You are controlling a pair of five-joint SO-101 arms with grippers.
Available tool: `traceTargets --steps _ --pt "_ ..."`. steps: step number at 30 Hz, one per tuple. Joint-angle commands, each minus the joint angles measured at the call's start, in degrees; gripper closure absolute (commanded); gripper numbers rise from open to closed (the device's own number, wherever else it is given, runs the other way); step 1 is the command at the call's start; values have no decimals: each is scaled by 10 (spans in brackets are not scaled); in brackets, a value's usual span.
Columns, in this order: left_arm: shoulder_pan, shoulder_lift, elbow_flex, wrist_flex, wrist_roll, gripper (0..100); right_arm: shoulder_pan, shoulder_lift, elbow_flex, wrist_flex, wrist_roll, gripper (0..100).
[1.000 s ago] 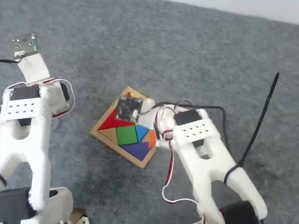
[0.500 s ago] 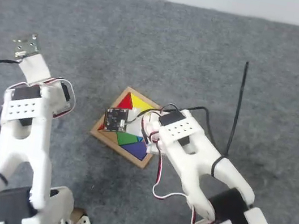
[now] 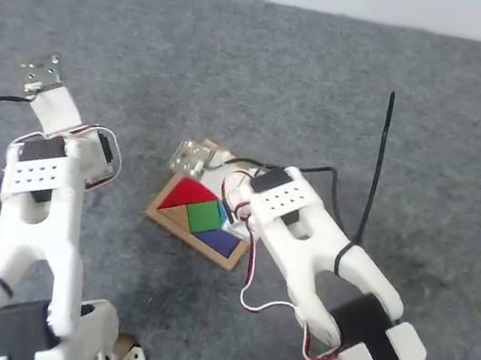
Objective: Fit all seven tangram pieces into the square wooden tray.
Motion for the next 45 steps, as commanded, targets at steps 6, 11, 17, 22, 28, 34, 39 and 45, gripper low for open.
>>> traceTargets --steps 6,11,17,22,28,34,39,45 --pt "1 -25 -5 -10 -4 930 -29 -7 -102 91 -165 961" --pt "1 -25 -5 -9 -4 930 15 -9 -160 116 -164 961" --pt "1 -25 -5 -9 -4 930 38 -4 -203 128 -145 962" --pt "-20 -26 -7 -10 4 930 2 15 -185 47 -196 965" --pt "-26 -26 -8 -11 20 930 -29 82 -171 41 -202 965" --pt "-27 -26 -8 -12 22 934 7 103 -159 50 -238 966" --pt "-24 -26 -8 -12 22 942 42 102 -153 50 -237 966" --pt "-23 -27 -5 -40 23 988 48 102 -149 51 -251 966"
